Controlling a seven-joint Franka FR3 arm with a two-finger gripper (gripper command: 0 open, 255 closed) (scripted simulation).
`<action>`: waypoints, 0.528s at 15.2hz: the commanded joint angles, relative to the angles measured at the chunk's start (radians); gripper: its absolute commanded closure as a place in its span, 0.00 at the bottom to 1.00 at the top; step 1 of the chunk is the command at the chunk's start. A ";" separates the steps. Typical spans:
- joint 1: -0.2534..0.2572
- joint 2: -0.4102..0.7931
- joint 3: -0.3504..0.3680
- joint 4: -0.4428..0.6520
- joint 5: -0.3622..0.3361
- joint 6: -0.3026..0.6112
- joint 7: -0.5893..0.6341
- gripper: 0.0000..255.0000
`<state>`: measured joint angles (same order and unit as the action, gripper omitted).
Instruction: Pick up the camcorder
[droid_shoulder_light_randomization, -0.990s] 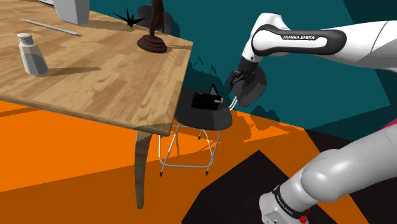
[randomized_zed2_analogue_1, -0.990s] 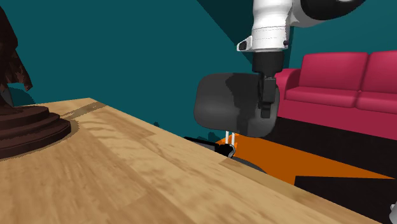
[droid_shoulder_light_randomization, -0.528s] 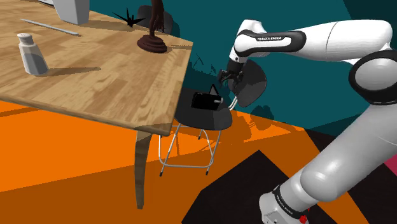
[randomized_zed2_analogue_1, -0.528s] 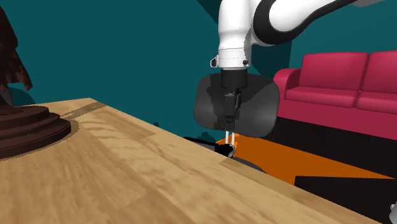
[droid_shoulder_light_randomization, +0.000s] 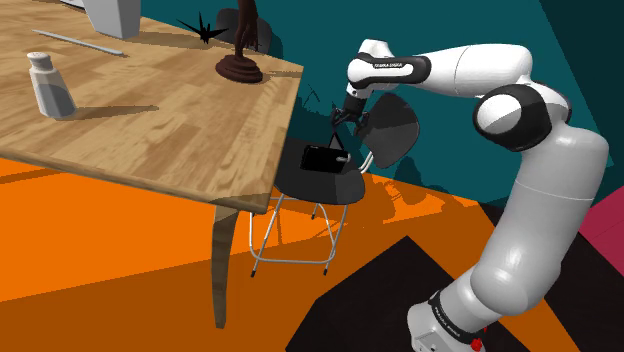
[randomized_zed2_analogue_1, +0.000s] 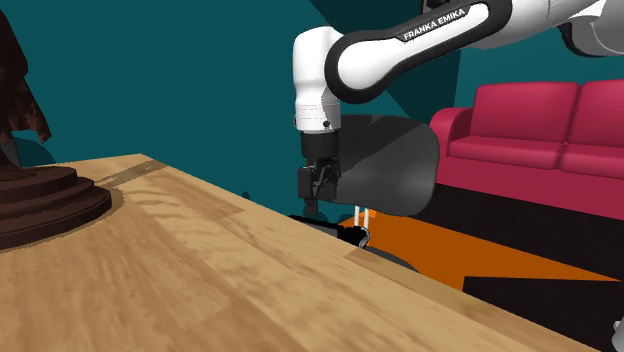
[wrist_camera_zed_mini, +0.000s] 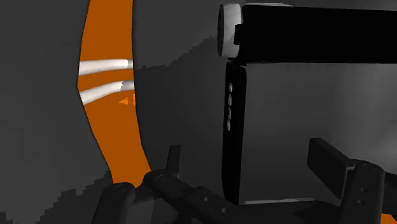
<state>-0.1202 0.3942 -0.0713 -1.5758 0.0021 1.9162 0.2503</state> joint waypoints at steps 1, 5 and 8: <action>-0.007 0.083 -0.006 0.096 0.008 -0.018 0.022 0.00; -0.012 0.132 -0.008 0.119 0.012 0.006 0.029 0.00; -0.012 0.144 -0.007 0.097 0.013 0.040 0.029 0.00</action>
<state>-0.1312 0.5331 -0.0788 -1.4734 0.0147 1.9458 0.2800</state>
